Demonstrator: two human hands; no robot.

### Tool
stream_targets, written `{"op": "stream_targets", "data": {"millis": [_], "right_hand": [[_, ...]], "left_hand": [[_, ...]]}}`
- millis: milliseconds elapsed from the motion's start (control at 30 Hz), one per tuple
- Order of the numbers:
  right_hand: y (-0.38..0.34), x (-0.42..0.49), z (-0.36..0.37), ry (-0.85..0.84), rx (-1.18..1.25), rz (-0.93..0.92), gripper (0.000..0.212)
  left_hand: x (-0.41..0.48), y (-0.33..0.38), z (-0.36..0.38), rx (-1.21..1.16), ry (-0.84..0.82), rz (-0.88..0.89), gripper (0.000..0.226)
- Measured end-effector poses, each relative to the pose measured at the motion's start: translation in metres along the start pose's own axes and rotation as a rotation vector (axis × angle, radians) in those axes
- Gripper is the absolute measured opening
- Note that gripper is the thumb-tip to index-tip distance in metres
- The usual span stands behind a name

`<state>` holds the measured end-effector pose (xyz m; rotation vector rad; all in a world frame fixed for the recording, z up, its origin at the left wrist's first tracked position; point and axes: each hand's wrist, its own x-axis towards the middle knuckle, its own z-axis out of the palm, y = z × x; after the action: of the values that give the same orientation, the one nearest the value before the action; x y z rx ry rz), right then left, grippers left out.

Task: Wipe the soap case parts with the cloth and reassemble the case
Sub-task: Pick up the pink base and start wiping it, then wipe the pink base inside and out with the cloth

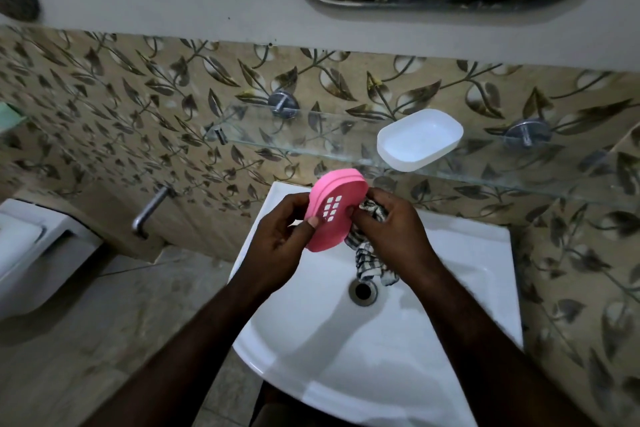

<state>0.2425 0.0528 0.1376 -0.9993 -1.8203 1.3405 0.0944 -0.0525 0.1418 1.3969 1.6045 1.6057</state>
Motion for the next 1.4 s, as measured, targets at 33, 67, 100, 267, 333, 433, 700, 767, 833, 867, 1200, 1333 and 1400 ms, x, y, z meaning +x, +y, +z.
{"op": "stream_targets", "data": {"millis": [33,67,100,267,333,433,700,767,833,867,1200,1333,1400], "right_hand": [[-0.003,0.001,0.001,0.004,0.008,0.004,0.02],[-0.005,0.002,0.003,0.006,0.013,0.01,0.02],[-0.008,0.002,0.005,0.003,0.008,0.016,0.019],[-0.017,0.008,0.015,0.006,-0.113,0.036,0.026],[-0.023,0.01,0.021,0.0,-0.2,0.059,0.028],[-0.029,0.012,0.032,-0.024,-0.298,0.087,0.027],[-0.059,0.014,0.048,-0.108,-0.255,0.063,0.027],[-0.062,0.012,0.047,0.025,-0.311,0.102,0.038],[-0.068,0.009,0.046,0.126,-0.353,0.102,0.031],[-0.072,0.008,0.046,0.162,-0.389,0.092,0.026],[-0.111,-0.007,0.064,0.188,0.02,0.063,0.021],[-0.106,0.002,0.069,0.231,0.028,0.108,0.023],[-0.104,0.004,0.071,0.272,-0.012,0.096,0.021]], "left_hand": [[0.002,-0.001,0.002,-0.021,0.0,-0.012,0.025],[0.003,-0.003,0.004,-0.051,-0.003,-0.033,0.026],[0.005,-0.005,0.006,-0.098,-0.012,-0.078,0.027],[0.021,0.0,0.003,-0.569,-0.007,-0.455,0.035],[0.026,-0.001,-0.005,-0.804,-0.045,-0.592,0.038],[0.028,-0.006,-0.021,-1.036,-0.096,-0.659,0.055],[0.033,-0.033,-0.059,-1.358,-0.131,-0.702,0.071],[0.036,-0.032,-0.063,-1.39,-0.13,-0.699,0.061],[0.039,-0.033,-0.065,-1.434,-0.166,-0.691,0.059],[0.04,-0.035,-0.065,-1.455,-0.191,-0.691,0.06],[0.039,-0.03,-0.058,-1.36,-0.286,-0.709,0.06],[0.035,-0.024,-0.048,-1.413,-0.358,-0.617,0.061],[0.033,-0.02,-0.042,-1.4,-0.347,-0.611,0.062]]}}
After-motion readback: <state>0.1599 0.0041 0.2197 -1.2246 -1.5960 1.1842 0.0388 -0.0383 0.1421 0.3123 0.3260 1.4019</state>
